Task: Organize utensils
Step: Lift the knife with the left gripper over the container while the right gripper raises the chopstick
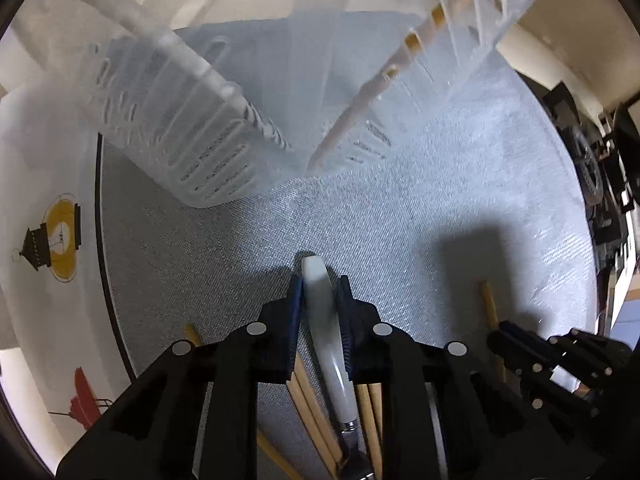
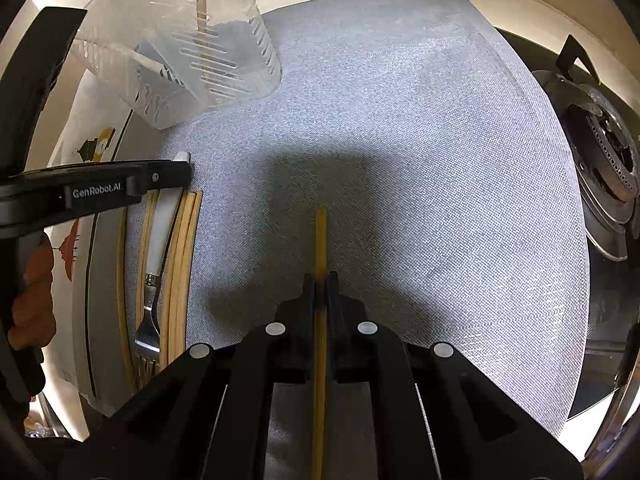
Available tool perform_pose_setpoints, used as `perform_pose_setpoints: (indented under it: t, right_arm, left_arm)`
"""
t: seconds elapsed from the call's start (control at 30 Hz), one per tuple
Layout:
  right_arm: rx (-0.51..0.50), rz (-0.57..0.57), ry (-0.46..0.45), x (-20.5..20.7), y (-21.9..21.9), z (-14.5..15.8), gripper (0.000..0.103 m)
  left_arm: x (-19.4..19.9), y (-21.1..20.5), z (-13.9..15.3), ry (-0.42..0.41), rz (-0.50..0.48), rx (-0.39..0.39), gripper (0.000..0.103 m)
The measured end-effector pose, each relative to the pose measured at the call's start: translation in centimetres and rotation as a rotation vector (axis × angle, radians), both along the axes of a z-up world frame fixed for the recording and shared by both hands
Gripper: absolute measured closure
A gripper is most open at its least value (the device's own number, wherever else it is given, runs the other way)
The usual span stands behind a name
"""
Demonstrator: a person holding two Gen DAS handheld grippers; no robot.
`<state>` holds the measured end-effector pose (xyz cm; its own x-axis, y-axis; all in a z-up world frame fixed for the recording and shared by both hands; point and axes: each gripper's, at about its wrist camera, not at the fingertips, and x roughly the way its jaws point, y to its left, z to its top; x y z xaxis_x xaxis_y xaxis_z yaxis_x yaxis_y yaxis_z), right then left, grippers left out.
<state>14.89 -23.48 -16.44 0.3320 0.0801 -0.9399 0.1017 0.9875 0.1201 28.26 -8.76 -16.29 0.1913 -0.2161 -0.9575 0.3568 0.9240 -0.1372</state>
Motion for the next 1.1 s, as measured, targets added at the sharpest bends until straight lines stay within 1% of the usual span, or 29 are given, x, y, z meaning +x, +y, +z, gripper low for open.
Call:
perform_pose_setpoints:
  t: [0.1, 0.23, 0.3, 0.4, 0.53, 0.63, 0.77, 1.0, 1.1]
  right_arm:
    - [0.01, -0.014, -0.008, 0.3, -0.6, 0.4, 0.097]
    - [0.038, -0.015, -0.054, 0.2, -0.8, 1.8, 0.097]
    - [0.046, -0.001, -0.091, 0.1, -0.6, 3.1, 0.097]
    - [0.049, 0.034, -0.158, -0.1, 0.1, 5.4, 0.097]
    - [0.04, 0.084, -0.245, -1.0, 0.9, 8.3, 0.097]
    - [0.03, 0.119, -0.285, -0.7, 1.9, 9.7, 0.097]
    - [0.028, 0.148, -0.319, -1.1, 2.7, 11.6, 0.097]
    - [0.033, 0.155, -0.389, -1.5, 3.0, 14.3, 0.097]
    - [0.035, 0.156, -0.42, -1.5, 3.0, 15.7, 0.097]
  left_arm:
    - [-0.5, 0.5, 1.6, -0.043, -0.003, -0.048, 0.087]
    - [-2.4, 2.0, 5.6, -0.128, -0.022, -0.141, 0.087]
    - [-3.2, 2.8, 7.3, -0.164, -0.03, -0.178, 0.087]
    - [-5.0, 4.4, 10.5, -0.241, -0.044, -0.23, 0.087]
    - [-7.3, 5.7, 13.3, -0.311, -0.06, -0.27, 0.087]
    - [-8.2, 6.1, 14.5, -0.36, -0.075, -0.272, 0.088]
    - [-9.1, 6.8, 15.9, -0.397, -0.073, -0.274, 0.088]
    - [-10.1, 8.9, 18.8, -0.463, -0.046, -0.287, 0.088]
    - [-10.2, 9.1, 20.1, -0.494, -0.042, -0.288, 0.088]
